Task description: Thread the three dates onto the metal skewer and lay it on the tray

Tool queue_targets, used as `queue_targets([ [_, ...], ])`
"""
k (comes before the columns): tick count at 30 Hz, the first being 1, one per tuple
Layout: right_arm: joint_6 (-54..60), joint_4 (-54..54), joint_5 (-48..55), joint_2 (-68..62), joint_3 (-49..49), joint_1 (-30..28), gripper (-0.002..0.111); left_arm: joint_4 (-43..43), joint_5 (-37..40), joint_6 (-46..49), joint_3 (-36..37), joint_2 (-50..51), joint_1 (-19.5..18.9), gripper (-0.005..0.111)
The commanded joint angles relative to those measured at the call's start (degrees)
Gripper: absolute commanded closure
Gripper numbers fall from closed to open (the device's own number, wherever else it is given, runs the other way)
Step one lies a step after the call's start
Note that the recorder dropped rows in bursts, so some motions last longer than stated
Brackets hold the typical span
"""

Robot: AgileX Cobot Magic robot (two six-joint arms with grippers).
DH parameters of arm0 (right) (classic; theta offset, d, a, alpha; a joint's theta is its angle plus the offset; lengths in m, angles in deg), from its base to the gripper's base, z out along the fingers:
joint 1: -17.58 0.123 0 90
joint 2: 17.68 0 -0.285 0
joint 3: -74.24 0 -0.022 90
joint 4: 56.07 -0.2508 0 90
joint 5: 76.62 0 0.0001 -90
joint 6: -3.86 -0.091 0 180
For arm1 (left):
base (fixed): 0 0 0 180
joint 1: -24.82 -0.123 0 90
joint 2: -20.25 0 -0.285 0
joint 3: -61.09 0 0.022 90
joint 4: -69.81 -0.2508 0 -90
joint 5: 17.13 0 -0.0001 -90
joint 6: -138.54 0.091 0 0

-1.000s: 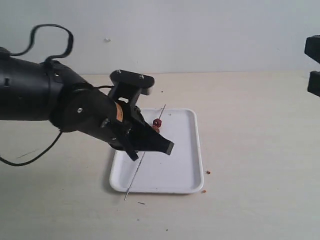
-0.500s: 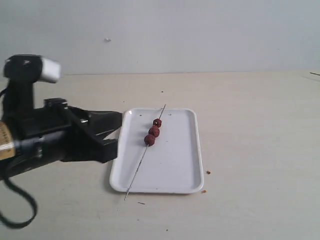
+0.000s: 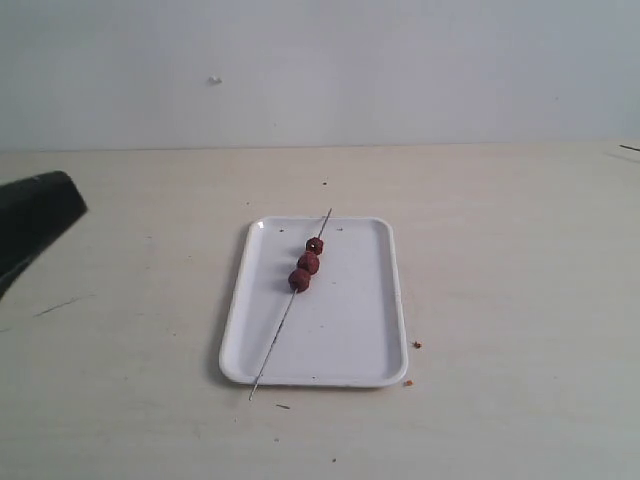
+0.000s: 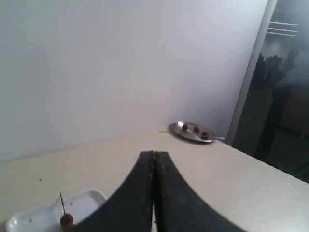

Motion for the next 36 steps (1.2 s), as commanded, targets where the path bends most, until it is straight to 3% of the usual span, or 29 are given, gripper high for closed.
queue_targets([
  [1, -3.83, 0.31, 0.35, 0.41, -1.05, -0.18, 0.108, 0.12, -0.57, 4.8, 1.15, -8.02, -0.05, 0.107],
  [10, -3.83, 0.31, 0.25, 0.41, -1.05, -0.18, 0.108, -0.04, 3.48, 8.55, 1.15, -17.16, -0.05, 0.107],
  [23, -3.93, 0.31, 0.25, 0.41, -1.05, -0.18, 0.108, -0.04, 3.48, 8.83, 1.15, -17.41, -0.05, 0.107],
  [26, -3.93, 0.31, 0.25, 0.41, -1.05, -0.18, 0.108, -0.16, 6.23, 16.07, 1.15, -17.78, -0.56, 0.107],
  [28, -3.91, 0.31, 0.48, 0.41, -1.05, -0.18, 0.108, -0.16, 13.58, 16.28, 1.15, -19.66, -4.51, 0.107],
  [31, -3.91, 0.31, 0.48, 0.41, -1.05, -0.18, 0.108, -0.16, 25.94, 10.97, 1.57, -23.02, -14.86, 0.107],
  [36, -3.91, 0.31, 0.48, 0.41, -1.05, -0.18, 0.108, -0.16, 33.0, 8.01, 5.92, -30.67, -30.05, 0.107],
])
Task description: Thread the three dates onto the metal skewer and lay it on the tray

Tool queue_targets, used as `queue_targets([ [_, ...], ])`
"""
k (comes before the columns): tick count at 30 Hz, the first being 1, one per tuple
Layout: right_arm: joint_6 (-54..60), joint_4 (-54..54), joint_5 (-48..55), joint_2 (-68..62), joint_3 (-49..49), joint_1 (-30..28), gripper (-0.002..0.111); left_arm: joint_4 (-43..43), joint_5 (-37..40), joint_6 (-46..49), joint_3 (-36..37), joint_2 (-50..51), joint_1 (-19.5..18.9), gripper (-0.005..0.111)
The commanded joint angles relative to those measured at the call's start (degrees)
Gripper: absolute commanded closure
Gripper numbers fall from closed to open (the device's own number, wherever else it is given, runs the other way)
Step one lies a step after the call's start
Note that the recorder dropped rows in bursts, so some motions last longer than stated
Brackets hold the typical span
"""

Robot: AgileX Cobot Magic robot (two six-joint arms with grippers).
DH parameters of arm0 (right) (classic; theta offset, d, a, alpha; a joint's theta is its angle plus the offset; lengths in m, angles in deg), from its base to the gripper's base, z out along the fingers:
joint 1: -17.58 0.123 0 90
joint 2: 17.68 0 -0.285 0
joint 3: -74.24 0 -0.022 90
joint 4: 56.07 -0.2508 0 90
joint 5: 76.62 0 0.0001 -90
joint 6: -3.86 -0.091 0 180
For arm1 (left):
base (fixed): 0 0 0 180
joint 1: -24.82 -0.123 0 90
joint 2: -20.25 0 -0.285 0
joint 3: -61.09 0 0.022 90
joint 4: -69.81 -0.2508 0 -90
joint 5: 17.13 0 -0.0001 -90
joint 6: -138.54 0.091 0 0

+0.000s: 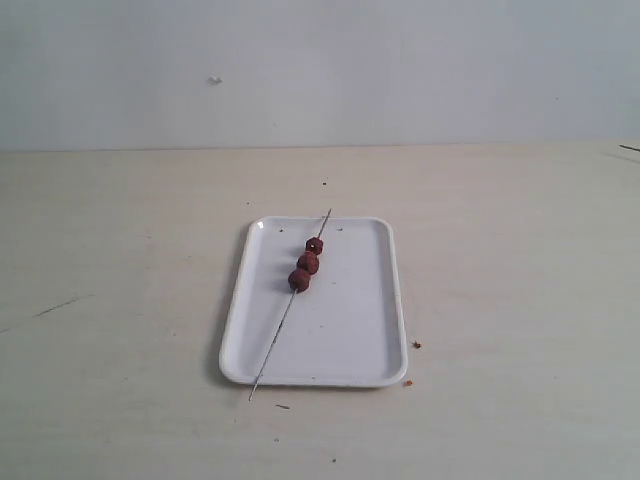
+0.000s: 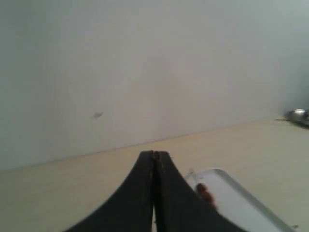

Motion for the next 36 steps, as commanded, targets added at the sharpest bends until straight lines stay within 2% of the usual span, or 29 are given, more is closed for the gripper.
queue_targets([
  [1, 0.02, 0.21, 0.48, 0.32, -0.21, -0.18, 0.108, 0.35, 6.19, -1.93, 4.23, -7.12, -11.66, 0.107],
  [5, 0.02, 0.21, 0.48, 0.32, -0.21, -0.18, 0.108, 0.35, 7.03, -1.93, 8.68, -12.52, -17.78, 0.107],
  [9, 0.02, 0.21, 0.48, 0.32, -0.21, -0.18, 0.108, 0.35, 7.19, -1.93, 10.69, -15.12, -20.25, 0.107],
  [10, 0.02, 0.21, 0.48, 0.32, -0.21, -0.18, 0.108, 0.35, 10.57, -1.93, 10.69, -15.58, -20.62, 0.107],
  [17, 0.02, 0.21, 0.48, 0.32, -0.21, -0.18, 0.108, 0.35, 21.68, -1.53, 10.69, -16.13, -20.83, 0.107],
  [36, 2.43, 0.64, -0.19, 0.32, -0.21, -0.18, 0.108, 0.35, 21.7, -1.42, 10.69, -16.13, -20.83, 0.107],
])
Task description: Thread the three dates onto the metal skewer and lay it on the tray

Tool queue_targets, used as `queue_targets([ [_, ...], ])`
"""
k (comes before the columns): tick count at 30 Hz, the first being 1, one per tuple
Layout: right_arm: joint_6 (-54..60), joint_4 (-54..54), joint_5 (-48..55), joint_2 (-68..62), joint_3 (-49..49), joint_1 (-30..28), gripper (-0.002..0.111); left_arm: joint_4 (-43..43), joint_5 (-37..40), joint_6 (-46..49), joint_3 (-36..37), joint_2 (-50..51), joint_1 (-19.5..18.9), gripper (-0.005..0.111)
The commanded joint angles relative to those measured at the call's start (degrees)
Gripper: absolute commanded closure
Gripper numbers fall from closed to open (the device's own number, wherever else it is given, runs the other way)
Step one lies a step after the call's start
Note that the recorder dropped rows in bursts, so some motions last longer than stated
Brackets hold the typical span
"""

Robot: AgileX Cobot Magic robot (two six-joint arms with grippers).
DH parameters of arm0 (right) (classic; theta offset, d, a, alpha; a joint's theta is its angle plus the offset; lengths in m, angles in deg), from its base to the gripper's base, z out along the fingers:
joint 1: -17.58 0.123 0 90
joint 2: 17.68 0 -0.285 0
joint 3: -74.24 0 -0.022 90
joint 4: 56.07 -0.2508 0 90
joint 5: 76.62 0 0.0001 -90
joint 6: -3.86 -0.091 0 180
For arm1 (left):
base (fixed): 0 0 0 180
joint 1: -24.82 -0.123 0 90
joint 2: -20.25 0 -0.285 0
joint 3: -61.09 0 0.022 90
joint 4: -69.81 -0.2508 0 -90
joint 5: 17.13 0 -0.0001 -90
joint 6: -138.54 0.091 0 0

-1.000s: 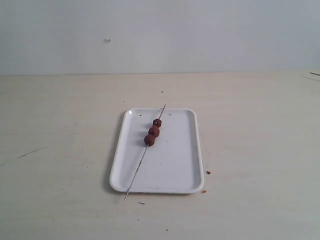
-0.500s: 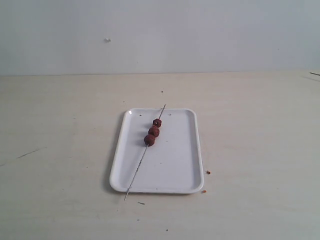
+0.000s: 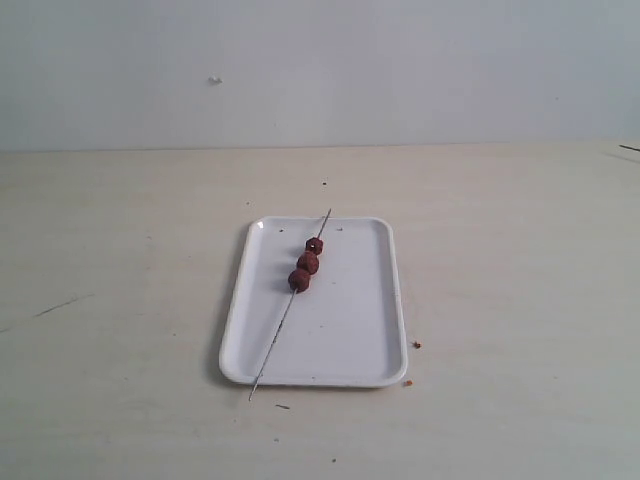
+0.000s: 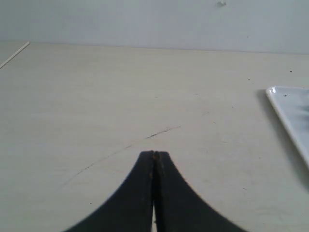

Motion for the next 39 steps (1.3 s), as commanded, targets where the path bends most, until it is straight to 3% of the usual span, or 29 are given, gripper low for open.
queue_targets([
  [1, 2.04, 0.81, -1.09, 0.32, -0.21, -0.18, 0.108, 0.35, -0.47, -0.01, 0.1, -0.39, -0.12, 0.107],
  [4, -0.53, 1.35, -7.63, 0.32, -0.35, -0.18, 0.108, 0.35, -0.47, -0.01, 0.1, -0.39, -0.12, 0.107],
  [6, -9.28, 10.82, -11.5, 0.32, -0.35, -0.18, 0.108, 0.35, -0.47, -0.01, 0.1, -0.39, -0.12, 0.107],
  [7, -20.37, 23.26, -13.08, 0.32, -0.35, -0.18, 0.108, 0.35, -0.47, -0.01, 0.1, -0.39, -0.12, 0.107],
  [9, -65.28, 71.17, -13.04, 0.32, -0.35, -0.18, 0.108, 0.35, -0.47, -0.01, 0.1, -0.39, -0.12, 0.107],
  [11, -91.95, 92.46, -10.6, 0.32, -0.35, -0.82, 0.108, 0.35, -0.47, -0.01, 0.1, -0.39, -0.12, 0.107],
  [13, -103.56, 104.09, -6.6, 0.32, -0.35, -1.77, 0.108, 0.35, -0.47, -0.01, 0.1, -0.39, -0.12, 0.107],
  [23, -100.71, 105.94, 1.08, 0.32, -1.9, -7.81, 0.108, 0.35, -0.47, -0.01, 0.1, -0.39, -0.12, 0.107],
  [39, -97.93, 102.8, 0.4, 0.32, -7.66, -7.93, 0.108, 0.35, -0.47, -0.01, 0.1, -0.39, -0.12, 0.107],
])
